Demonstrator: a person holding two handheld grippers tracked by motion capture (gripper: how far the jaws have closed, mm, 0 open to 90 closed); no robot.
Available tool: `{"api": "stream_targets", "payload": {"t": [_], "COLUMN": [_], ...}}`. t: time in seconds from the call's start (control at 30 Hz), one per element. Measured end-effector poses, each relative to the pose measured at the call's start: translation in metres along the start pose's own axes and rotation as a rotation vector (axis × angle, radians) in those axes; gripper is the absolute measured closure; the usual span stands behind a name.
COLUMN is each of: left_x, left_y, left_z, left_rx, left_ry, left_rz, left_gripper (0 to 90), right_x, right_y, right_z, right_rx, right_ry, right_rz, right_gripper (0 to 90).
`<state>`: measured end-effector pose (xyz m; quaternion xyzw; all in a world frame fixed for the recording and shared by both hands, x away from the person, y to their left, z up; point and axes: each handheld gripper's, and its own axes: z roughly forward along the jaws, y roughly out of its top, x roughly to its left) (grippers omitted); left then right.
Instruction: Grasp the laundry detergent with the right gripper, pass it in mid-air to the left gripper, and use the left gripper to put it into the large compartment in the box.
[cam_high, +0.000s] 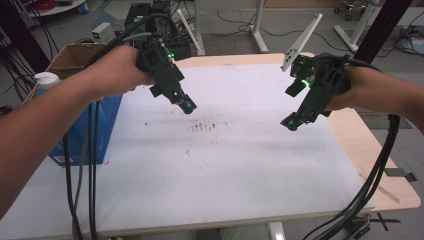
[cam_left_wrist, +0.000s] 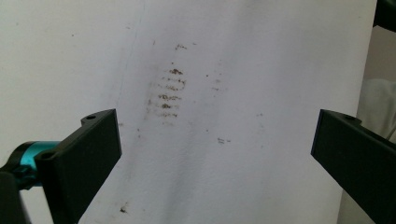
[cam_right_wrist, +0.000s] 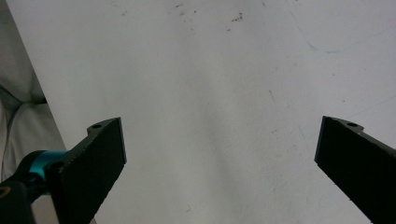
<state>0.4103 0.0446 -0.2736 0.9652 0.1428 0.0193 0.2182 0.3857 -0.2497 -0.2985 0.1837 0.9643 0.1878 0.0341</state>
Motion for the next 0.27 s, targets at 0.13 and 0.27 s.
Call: {"api": "stream_targets", "payload": {"t": [0.13, 0.27], "left_x": [0.0002, 0.0005], "left_y": [-0.0003, -0.0001], "left_z": [0.0001, 0.0005], "left_rx": [-0.001, 0.002], "left_ry": [-0.002, -0.002], "left_rz": [-0.001, 0.0], "left_gripper": [1.6, 1.6], "right_x": [0.0, -0.0004], "right_y": [0.0003, 0.0009], "right_z": [0.0004, 0.0008], "right_rx": [-0.001, -0.002], "right_ry": [0.002, 0.002], "right_rz": [0.001, -0.003], "right_gripper": [1.3, 1.3]}}
